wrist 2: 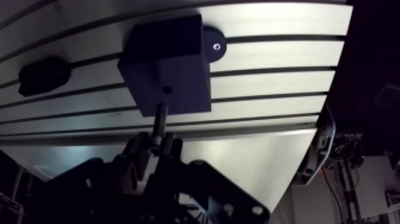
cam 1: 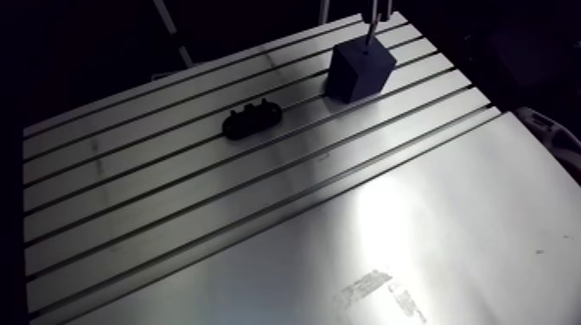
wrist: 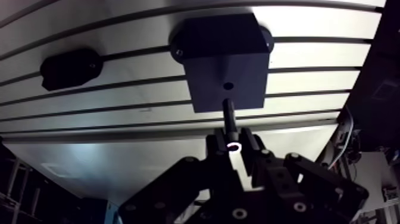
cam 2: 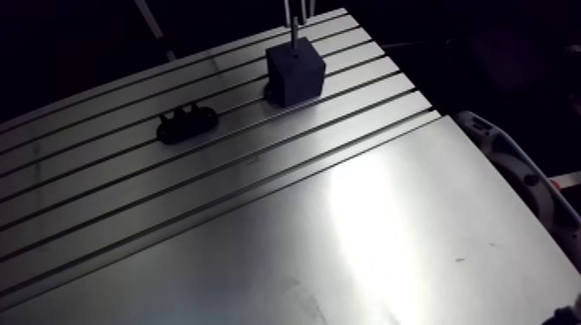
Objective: Pick up the M10 bolt and insert it into the hole until fully seated.
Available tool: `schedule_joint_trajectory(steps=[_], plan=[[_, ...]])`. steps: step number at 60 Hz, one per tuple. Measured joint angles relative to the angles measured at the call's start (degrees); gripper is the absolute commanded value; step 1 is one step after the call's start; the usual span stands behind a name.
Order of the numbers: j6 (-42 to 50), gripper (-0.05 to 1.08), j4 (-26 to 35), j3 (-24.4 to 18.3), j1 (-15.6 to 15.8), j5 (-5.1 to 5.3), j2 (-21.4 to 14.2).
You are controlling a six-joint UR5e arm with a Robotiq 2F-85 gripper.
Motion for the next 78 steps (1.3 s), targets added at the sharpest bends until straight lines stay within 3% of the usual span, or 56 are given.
schedule_joint_trajectory(steps=[78], plan=[[-0.1, 1.08, -0.6, 0.5, -0.3, -0.09, 0.8]])
